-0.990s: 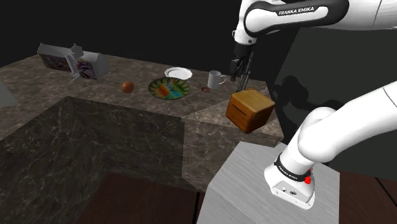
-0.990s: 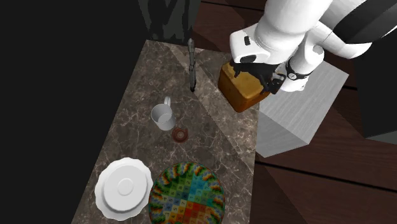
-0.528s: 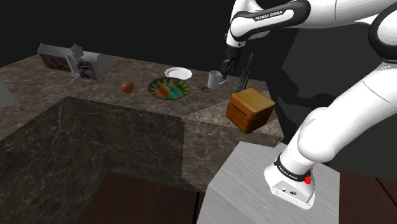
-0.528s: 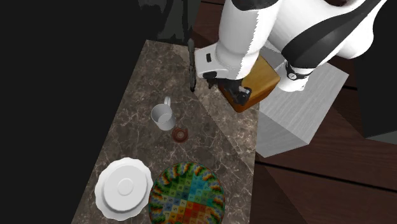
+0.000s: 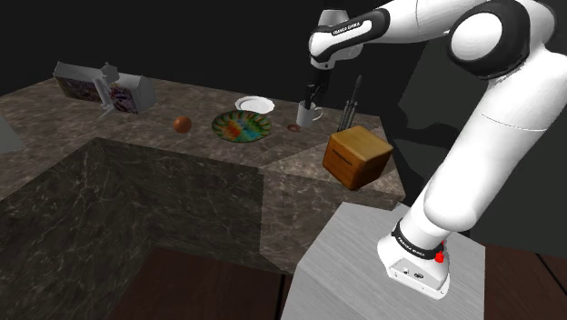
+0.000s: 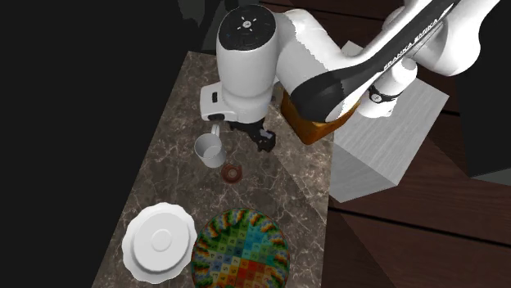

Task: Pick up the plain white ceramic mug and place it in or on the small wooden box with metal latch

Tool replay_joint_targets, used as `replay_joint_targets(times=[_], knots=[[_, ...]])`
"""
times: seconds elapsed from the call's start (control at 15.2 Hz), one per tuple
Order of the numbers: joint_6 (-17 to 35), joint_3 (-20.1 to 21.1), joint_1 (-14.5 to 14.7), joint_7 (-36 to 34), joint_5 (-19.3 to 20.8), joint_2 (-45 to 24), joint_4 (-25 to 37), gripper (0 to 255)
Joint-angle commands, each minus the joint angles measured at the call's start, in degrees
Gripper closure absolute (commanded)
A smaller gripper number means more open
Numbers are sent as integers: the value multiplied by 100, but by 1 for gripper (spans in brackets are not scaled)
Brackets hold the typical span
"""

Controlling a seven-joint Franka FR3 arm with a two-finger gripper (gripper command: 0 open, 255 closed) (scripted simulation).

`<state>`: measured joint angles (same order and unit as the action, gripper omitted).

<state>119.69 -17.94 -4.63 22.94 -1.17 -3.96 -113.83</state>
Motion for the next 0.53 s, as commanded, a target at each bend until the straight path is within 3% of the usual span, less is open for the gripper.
replay_joint_targets(times=[0.0, 0.33, 0.46], knots=[[95, -37, -77, 198, -200, -437, 368, 0], [122, -16, -370, 606, -694, -1556, 1517, 0], [185, -3, -380, 615, -708, -1594, 1492, 0]])
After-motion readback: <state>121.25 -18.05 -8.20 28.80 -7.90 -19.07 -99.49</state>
